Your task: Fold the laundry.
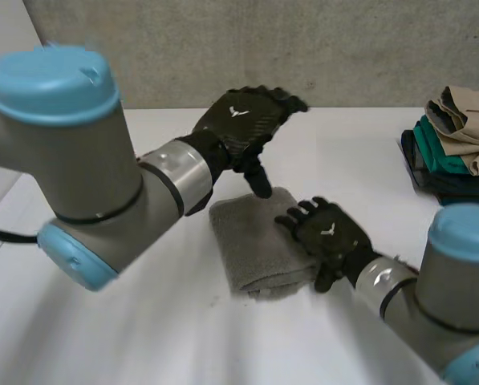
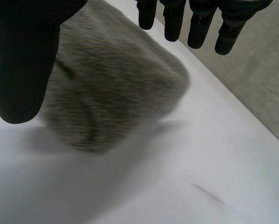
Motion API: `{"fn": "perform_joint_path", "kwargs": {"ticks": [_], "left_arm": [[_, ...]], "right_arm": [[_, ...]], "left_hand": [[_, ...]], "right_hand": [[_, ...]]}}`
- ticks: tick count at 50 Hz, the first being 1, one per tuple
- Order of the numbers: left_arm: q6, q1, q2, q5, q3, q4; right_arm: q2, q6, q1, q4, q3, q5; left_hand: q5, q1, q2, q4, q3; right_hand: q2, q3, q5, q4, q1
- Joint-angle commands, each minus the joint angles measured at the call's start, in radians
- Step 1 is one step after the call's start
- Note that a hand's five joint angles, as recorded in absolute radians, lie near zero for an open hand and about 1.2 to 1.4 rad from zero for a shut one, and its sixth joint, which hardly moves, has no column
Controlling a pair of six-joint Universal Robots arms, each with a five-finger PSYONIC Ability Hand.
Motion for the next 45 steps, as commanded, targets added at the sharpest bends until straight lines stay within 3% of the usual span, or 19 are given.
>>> {"fn": "perform_joint_path", "kwargs": {"ticks": [1, 12, 21, 27, 28, 29, 31, 43, 45], "left_arm": [[-0.002, 0.016, -0.017, 0.16, 0.056, -0.064], [-0.002, 0.014, -0.03, 0.156, 0.051, -0.061], [-0.006, 0.016, -0.034, 0.156, 0.045, -0.061], [-0.008, 0.016, -0.036, 0.154, 0.039, -0.061], [-0.008, 0.016, -0.036, 0.154, 0.039, -0.063], [-0.008, 0.016, -0.036, 0.154, 0.039, -0.063], [-0.008, 0.017, -0.036, 0.154, 0.038, -0.064], [-0.009, 0.053, -0.017, 0.153, 0.035, -0.063], [-0.008, 0.054, -0.017, 0.153, 0.028, -0.064]], "right_arm": [[0.071, -0.011, 0.049, -0.111, 0.036, -0.015], [0.149, -0.014, 0.053, -0.289, -0.021, -0.007], [0.197, -0.011, 0.066, -0.291, -0.094, -0.009], [0.231, -0.006, 0.066, -0.291, -0.147, -0.02], [0.237, -0.006, 0.066, -0.291, -0.156, -0.018], [0.248, 0.0, 0.066, -0.288, -0.174, -0.016], [0.254, 0.001, 0.066, -0.288, -0.188, -0.016], [0.237, 0.003, 0.052, -0.213, -0.318, -0.003], [0.24, 0.003, 0.049, -0.144, -0.331, -0.004]], "left_hand": [[0.005, 0.027, 0.023, 0.03, 0.018], [-0.004, 0.018, 0.014, 0.021, 0.009], [-0.004, 0.018, 0.014, 0.021, 0.009], [-0.004, 0.018, 0.014, 0.021, 0.009], [-0.004, 0.018, 0.014, 0.021, 0.009], [-0.004, 0.018, 0.014, 0.021, 0.009], [-0.004, 0.018, 0.014, 0.021, 0.009], [-0.001, 0.021, 0.017, 0.024, 0.012], [-0.004, 0.019, 0.014, 0.021, 0.009]], "right_hand": [[-0.012, -0.038, -0.049, -0.042, 0.016], [0.069, 0.043, 0.032, 0.039, 0.096], [0.151, 0.125, 0.114, 0.121, 0.178], [0.626, 0.6, 0.589, 0.596, 0.653], [0.737, 0.711, 0.7, 0.707, 0.765], [1.014, 0.988, 0.977, 0.984, 1.042], [1.209, 1.183, 1.172, 1.179, 1.237], [1.21, 1.184, 1.173, 1.18, 1.237], [0.823, 0.796, 0.785, 0.792, 0.85]]}}
